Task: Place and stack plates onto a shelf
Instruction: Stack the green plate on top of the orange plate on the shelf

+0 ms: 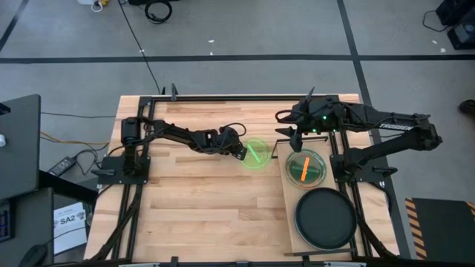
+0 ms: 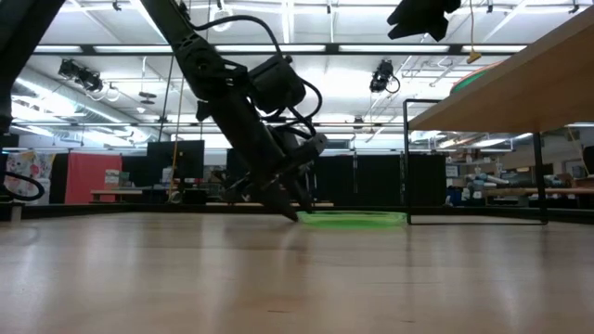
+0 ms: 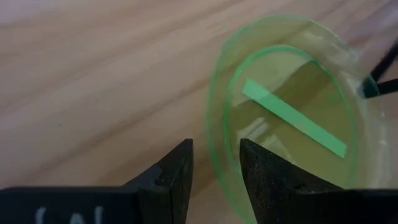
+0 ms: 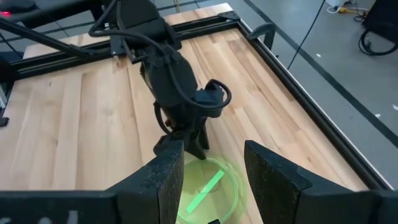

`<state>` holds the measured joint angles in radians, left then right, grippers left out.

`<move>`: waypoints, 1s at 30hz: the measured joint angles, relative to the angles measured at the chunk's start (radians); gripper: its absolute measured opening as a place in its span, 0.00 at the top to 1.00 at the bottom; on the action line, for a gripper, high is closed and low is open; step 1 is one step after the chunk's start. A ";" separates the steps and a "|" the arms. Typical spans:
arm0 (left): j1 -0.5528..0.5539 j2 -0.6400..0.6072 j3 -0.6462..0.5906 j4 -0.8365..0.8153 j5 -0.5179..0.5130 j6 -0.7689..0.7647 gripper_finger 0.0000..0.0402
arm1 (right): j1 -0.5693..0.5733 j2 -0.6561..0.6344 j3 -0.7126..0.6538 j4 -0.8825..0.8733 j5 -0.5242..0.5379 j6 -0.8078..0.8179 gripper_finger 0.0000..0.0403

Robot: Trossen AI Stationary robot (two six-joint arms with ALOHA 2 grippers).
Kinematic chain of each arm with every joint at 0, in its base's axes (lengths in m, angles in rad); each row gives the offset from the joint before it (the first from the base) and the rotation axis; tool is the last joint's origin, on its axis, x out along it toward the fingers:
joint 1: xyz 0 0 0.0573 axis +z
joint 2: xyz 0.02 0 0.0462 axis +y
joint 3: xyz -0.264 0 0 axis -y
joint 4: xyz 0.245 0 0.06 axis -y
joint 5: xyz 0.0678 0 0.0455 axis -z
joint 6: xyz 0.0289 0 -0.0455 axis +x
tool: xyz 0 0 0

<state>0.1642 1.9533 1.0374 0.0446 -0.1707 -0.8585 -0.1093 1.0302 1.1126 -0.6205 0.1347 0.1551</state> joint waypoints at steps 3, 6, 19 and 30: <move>-0.001 0.018 0.001 0.031 0.008 -0.010 0.65 | -0.001 -0.001 0.000 -0.001 0.000 -0.002 0.57; -0.004 0.019 0.002 0.036 0.015 -0.014 0.65 | -0.003 0.000 0.000 -0.001 0.000 -0.002 0.57; -0.001 0.023 0.000 0.034 0.009 -0.010 0.82 | -0.005 0.000 0.000 -0.001 0.001 -0.002 0.57; 0.008 0.021 -0.001 0.033 0.016 0.010 0.97 | -0.005 0.000 0.000 -0.001 0.001 -0.002 0.57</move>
<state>0.1719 1.9747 1.0367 0.0780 -0.1551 -0.8486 -0.1146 1.0298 1.1126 -0.6216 0.1352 0.1532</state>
